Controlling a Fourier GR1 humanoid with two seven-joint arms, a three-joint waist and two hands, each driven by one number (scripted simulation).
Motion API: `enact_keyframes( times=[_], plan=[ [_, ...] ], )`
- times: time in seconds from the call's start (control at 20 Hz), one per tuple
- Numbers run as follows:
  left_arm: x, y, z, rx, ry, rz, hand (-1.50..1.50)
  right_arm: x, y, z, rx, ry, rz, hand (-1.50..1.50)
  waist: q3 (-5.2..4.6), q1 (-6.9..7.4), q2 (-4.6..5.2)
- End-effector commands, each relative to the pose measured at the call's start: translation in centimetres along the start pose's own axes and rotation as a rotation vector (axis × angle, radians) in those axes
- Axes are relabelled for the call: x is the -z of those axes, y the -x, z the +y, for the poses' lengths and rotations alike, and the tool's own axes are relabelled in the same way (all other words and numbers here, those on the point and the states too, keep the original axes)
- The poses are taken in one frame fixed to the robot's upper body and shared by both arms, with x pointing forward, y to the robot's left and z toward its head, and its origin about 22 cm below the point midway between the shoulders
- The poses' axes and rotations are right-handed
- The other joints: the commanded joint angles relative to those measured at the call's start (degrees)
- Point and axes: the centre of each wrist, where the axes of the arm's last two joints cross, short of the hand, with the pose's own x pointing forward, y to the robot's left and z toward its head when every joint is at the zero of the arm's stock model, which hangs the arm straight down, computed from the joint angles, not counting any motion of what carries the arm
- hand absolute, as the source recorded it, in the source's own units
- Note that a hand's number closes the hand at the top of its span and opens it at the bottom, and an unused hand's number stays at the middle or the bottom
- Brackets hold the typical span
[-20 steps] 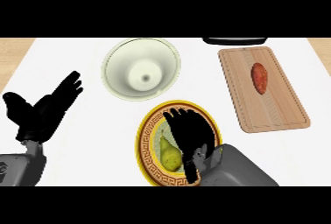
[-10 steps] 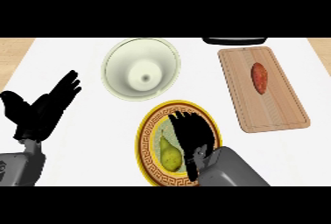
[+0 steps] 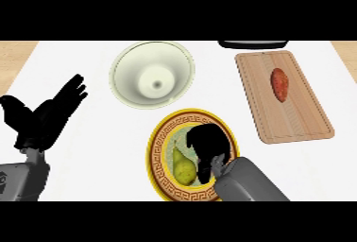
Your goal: Pick the can from the plate and place it in the bowl
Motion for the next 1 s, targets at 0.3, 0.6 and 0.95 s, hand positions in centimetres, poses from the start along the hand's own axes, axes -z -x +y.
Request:
enact_keyframes(
  times=[0.3, 0.6, 0.95],
  plan=[
    [0.9, 0.4, 1.5, 0.012, -0.002, 0.004, 0.00, 1.1, 0.9, 0.1, -0.034, 0.062, -0.048, 1.50, 0.06, -0.10, 0.21],
    [-0.2, 0.1, 1.1, 0.010, -0.005, 0.003, 0.00, 0.1, -0.2, -0.1, -0.040, 0.076, -0.098, 1.50, 0.07, -0.07, 0.18],
    [0.4, 0.2, -1.0, 0.013, 0.017, -0.025, 0.00, 0.0, 13.5, -8.2, -0.018, 0.217, -0.193, 1.50, 0.21, 0.85, 1.10]
  ],
)
